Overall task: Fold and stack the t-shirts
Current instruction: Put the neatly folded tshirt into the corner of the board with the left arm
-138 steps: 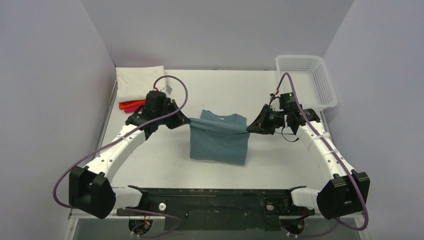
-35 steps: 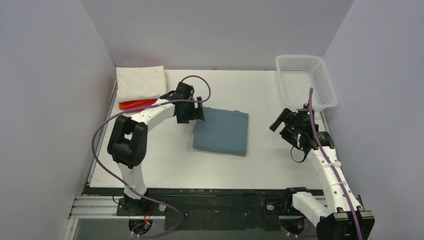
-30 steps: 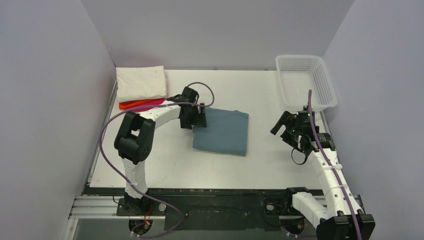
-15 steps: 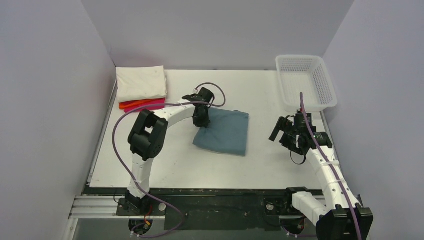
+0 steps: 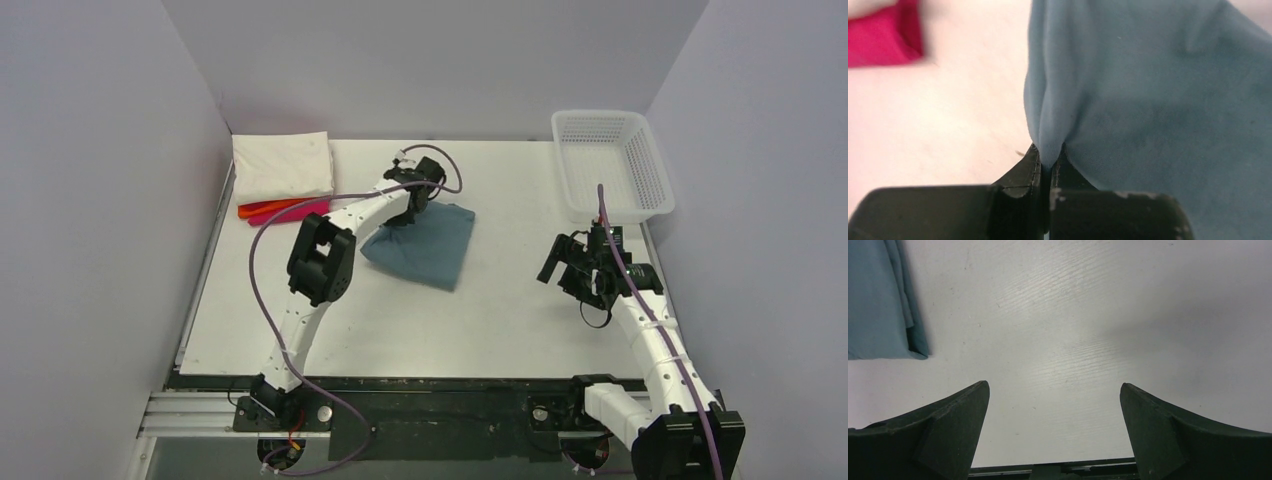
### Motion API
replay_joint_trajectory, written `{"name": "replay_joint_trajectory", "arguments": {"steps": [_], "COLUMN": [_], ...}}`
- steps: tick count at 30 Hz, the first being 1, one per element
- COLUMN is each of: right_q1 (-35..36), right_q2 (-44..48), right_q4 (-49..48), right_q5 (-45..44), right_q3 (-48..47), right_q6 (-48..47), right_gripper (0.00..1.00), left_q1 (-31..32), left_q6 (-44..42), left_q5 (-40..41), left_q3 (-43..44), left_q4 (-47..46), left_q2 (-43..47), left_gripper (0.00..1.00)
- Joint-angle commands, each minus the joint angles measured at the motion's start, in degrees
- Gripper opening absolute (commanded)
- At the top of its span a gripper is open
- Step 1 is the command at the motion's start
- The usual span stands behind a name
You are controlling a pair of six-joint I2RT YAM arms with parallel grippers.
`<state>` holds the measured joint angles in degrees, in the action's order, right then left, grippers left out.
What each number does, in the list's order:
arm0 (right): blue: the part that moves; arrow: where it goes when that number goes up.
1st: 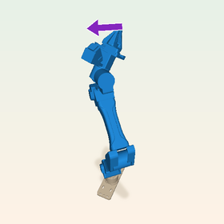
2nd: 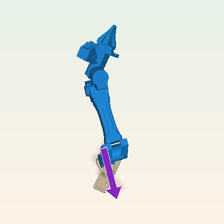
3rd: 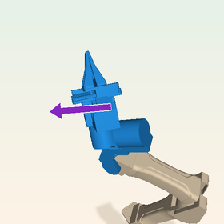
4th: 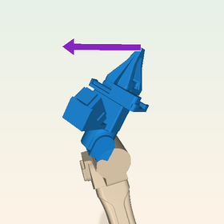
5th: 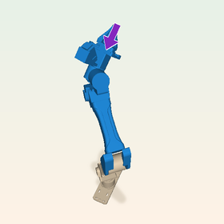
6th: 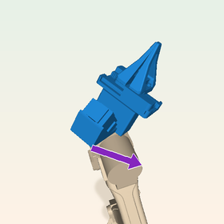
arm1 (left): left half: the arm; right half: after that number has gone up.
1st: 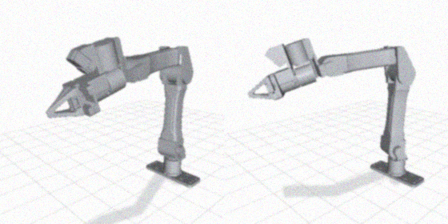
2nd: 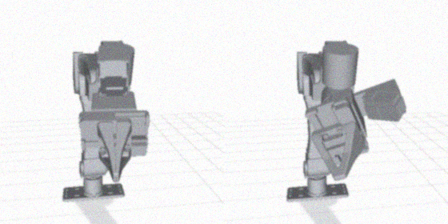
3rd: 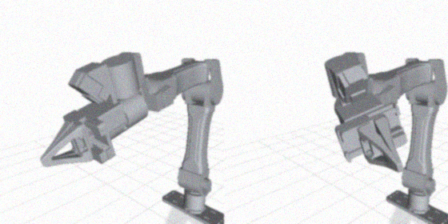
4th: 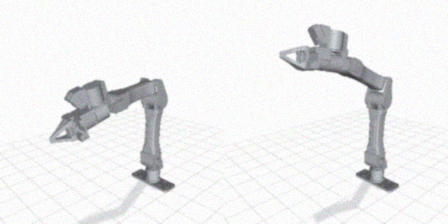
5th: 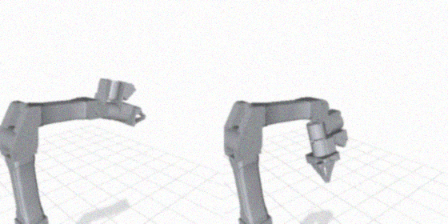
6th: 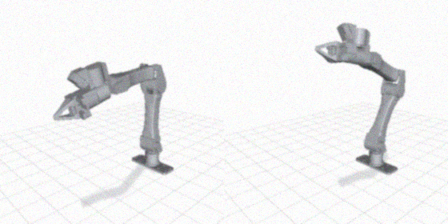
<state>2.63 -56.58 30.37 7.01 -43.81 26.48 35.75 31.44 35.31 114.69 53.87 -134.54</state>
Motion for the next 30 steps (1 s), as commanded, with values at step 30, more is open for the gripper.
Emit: {"name": "replay_joint_trajectory", "arguments": {"steps": [30], "right_q1": [-0.7], "right_q2": [-12.5], "right_q4": [-2.4], "right_q5": [2.5], "right_q3": [-0.5], "right_q6": [-3.4], "right_gripper": [0.98], "left_q1": [-20.9], "left_q6": [-36.4], "left_q5": [12.5], "left_q3": [32.7], "left_q4": [-25.0], "left_q2": [-2.3], "left_gripper": [0.00]}}
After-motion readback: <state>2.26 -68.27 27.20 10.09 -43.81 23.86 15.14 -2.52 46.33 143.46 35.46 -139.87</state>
